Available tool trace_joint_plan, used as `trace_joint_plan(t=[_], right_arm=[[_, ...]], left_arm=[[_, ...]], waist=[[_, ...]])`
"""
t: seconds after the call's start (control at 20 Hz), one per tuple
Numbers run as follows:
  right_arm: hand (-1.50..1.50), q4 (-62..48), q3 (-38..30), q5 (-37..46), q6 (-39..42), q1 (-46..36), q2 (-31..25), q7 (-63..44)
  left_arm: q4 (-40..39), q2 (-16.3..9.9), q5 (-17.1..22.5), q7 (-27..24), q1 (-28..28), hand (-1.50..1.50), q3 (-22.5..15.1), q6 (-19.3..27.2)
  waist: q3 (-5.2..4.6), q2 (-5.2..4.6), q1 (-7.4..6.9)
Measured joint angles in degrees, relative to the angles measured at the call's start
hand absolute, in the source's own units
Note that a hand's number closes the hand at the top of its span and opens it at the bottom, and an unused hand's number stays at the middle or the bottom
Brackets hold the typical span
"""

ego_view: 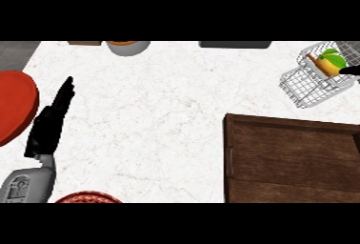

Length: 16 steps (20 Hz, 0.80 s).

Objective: Pick the lemon from the tray and place it in the tiered basket

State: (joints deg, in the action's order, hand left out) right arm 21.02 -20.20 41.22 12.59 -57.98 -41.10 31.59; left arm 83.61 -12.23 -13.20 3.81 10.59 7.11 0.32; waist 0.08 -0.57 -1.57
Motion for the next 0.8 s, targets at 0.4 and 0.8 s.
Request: trace_joint_plan(t=[0.4,0.8], right_arm=[[-1.50,-4.25,-6.06,-4.90,2.63,-3.74,-7.36,-1.27],[-1.50,-10.14,-9.19,-7.17,13.50,-1.60,-18.98,-2.86]], left_arm=[[0.34,0.19,-0.30,0.63,0.55,0.00,-0.03,0.26],[-0.11,0.94,-0.50,0.02,0.37,0.00,-0.33,0.66]], waist=[[0.00,-0.11,-0.17],[0.10,-0.45,-0.32]])
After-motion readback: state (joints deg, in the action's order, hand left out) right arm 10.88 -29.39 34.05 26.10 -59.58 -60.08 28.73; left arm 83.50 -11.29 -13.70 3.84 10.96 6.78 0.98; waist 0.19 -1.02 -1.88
